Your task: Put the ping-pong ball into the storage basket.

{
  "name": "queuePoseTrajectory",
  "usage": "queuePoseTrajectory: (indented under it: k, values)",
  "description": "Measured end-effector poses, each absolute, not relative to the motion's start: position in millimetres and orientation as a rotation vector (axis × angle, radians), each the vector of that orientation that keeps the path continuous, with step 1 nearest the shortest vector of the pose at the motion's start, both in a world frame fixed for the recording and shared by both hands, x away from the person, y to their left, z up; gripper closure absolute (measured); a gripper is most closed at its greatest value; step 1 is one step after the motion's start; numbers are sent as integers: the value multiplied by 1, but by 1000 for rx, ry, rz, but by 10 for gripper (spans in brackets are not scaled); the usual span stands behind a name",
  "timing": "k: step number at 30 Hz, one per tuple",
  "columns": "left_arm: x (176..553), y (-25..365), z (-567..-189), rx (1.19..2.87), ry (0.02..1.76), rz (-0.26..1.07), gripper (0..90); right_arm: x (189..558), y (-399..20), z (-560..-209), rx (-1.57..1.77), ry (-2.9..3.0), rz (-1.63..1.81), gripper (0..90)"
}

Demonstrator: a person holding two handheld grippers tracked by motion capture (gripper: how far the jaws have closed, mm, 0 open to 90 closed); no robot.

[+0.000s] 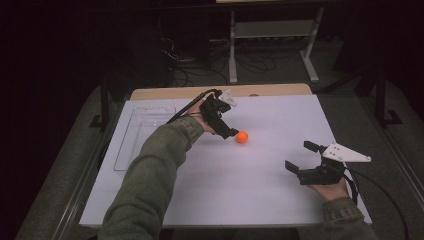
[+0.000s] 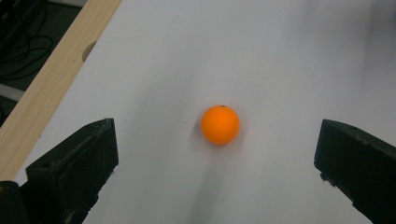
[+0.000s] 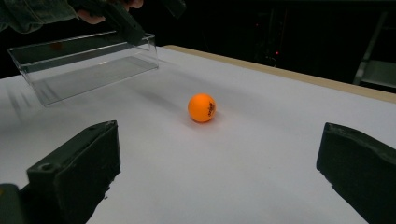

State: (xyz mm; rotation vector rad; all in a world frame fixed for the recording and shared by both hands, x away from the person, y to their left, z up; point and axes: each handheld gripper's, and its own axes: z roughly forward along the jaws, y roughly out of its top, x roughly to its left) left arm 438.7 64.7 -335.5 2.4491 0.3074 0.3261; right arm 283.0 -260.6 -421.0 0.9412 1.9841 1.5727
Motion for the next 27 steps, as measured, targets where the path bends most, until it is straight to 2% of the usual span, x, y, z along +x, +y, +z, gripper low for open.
queuePoseTrajectory:
  k: [27]
  values:
    - [447, 55, -355, 2471, 304, 305, 0, 283, -260, -421, 936, 1990, 1574, 0]
